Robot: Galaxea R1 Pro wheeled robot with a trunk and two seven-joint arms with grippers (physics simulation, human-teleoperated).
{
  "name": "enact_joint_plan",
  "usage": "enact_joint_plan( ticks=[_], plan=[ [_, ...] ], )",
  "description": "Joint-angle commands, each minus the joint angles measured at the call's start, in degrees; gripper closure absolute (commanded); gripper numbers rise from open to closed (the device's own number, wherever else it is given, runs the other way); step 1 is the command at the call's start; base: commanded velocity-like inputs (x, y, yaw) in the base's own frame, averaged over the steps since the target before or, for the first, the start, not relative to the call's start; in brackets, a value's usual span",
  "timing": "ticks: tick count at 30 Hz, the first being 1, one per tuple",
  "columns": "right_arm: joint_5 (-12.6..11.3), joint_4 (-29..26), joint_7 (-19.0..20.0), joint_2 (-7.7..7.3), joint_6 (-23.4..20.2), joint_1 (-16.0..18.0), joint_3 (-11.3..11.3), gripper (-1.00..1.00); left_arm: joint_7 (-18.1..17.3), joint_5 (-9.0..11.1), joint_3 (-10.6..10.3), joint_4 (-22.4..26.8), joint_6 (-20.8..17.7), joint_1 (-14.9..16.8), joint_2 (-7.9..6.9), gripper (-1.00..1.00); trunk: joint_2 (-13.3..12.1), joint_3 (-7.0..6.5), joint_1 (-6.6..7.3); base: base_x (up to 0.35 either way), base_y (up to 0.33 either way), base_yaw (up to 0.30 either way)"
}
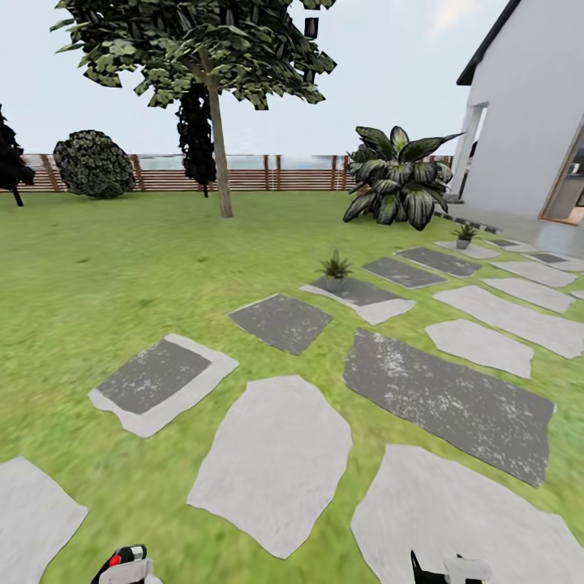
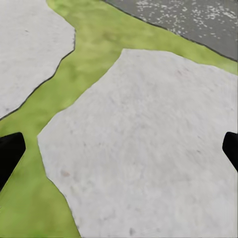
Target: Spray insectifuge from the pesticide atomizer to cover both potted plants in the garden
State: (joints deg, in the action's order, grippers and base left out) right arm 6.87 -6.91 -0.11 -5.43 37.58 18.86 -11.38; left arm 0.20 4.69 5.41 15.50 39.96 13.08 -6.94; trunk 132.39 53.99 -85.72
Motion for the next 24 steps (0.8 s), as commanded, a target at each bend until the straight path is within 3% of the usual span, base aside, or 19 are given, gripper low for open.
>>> enact_joint_plan(
  ticks=[1,18,24],
  plan=[
    [0.6,0.1,0.0,0.00,0.2,0.0,-0.5,-1.00,0.0,0.4,-0.1,0.0,0.2,0.0,-0.01,1.00,0.0,0.05,-0.02,0.336,0.000,0.000],
    [0.6,0.1,0.0,0.07,0.1,0.0,-0.4,-1.00,0.0,0.4,-0.1,0.0,0.2,0.0,-0.04,1.00,0.0,0.05,-0.02,0.335,0.000,0.000],
    [0.6,0.1,0.0,0.07,0.1,0.0,-0.4,-1.00,0.0,0.5,-0.1,0.0,0.2,0.0,-0.05,1.00,0.0,0.05,-0.02,0.335,0.000,-0.187]
  ],
)
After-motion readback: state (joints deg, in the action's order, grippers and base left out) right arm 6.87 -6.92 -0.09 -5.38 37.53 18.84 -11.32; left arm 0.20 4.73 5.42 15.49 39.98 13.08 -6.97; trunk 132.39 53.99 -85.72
